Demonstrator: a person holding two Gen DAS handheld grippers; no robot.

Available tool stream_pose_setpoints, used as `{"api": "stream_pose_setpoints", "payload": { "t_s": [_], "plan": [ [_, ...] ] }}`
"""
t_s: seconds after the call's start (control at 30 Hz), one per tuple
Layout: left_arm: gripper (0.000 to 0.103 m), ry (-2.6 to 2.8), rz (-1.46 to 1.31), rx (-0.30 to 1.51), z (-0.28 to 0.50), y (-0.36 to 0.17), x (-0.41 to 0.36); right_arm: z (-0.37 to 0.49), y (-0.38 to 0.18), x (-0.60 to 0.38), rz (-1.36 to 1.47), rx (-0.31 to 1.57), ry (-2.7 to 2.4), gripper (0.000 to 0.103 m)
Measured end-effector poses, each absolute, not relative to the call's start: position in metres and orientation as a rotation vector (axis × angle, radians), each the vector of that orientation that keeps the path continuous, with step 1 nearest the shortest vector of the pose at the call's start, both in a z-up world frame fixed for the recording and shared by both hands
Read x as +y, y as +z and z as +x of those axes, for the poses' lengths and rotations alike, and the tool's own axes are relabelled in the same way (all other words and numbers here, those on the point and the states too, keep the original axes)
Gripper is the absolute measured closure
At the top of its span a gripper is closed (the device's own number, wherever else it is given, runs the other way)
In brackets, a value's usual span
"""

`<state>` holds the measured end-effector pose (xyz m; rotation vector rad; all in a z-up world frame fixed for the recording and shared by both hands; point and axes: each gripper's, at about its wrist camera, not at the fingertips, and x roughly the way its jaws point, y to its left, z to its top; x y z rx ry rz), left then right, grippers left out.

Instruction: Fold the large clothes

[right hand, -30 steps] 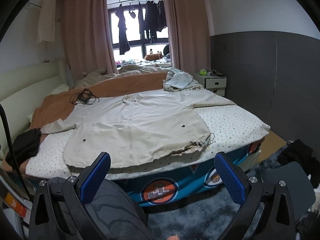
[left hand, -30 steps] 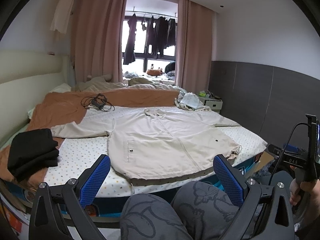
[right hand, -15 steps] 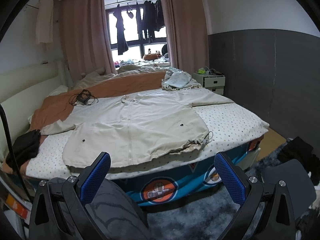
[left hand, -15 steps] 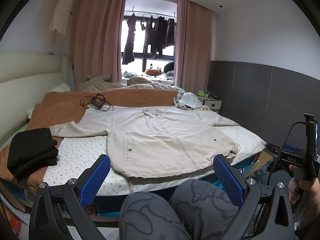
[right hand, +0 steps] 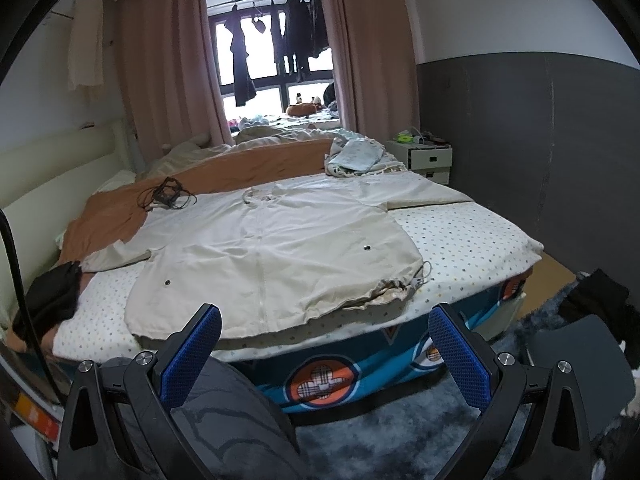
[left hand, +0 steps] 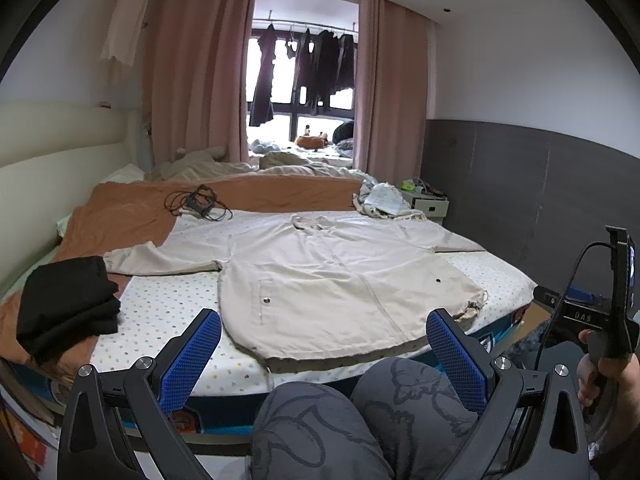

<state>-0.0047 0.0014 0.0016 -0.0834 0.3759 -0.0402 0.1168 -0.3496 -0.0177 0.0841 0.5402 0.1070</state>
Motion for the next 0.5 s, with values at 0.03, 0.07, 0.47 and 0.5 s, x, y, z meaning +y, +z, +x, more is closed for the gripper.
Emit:
{"api": "stream_pose_setpoints", "payload": {
  "t_s": [0.03,0.07,0.47,0.5],
  "plan": [
    [0.001,-0.036,-0.085,0.379,-0.001,0.002,0.003,0.120,-0.018,-0.348,0.083,0.543,0.109,0.000],
    [0.001,-0.032,-0.085,0.381,0.002,0.002,0.005,0.124,-0.019,-0.347,0.082,0.545,0.112,0.000],
    [0.001,0.042,-0.086,0.403,0.054,0.006,0.037,0.188,-0.022,-0.319,0.092,0.584,0.167,0.000],
    [0.001,0.053,-0.089,0.405,0.061,0.007,0.044,0.194,-0.021,-0.316,0.093,0.586,0.175,0.000]
  ]
}}
